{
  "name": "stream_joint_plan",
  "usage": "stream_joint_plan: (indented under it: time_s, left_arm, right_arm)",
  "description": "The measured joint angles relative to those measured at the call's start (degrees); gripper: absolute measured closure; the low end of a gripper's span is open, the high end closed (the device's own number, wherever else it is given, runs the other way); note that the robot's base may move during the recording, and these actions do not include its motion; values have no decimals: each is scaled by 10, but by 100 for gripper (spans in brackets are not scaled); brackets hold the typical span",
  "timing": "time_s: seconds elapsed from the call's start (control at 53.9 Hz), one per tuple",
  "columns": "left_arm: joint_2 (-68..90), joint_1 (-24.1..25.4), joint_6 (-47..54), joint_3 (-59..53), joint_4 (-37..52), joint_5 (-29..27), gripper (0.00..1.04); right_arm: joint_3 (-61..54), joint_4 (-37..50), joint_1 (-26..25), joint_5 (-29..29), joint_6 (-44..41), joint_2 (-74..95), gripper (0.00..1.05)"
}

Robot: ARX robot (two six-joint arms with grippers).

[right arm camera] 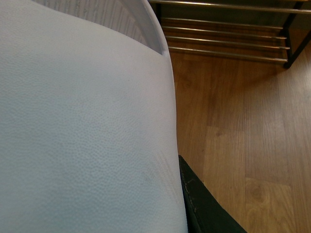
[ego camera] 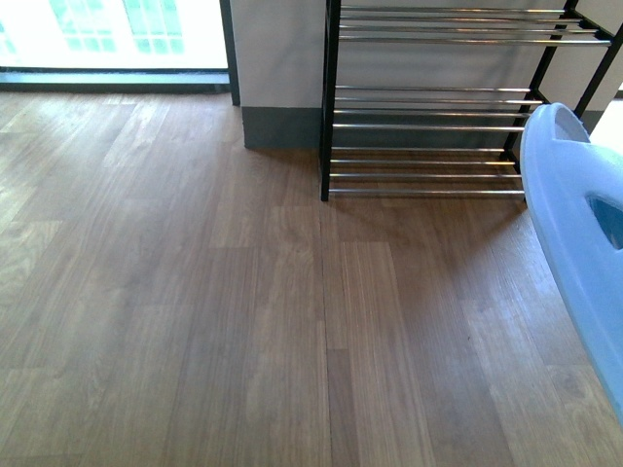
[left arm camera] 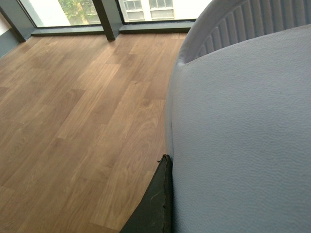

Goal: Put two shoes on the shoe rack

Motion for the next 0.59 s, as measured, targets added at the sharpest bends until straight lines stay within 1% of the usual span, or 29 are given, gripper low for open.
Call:
stream_joint_plan:
  time_s: [0.594]
  left_arm:
    - [0,0,0,0,0,0,103]
  right_arm:
    - [0,0,0,-1,0,0,103]
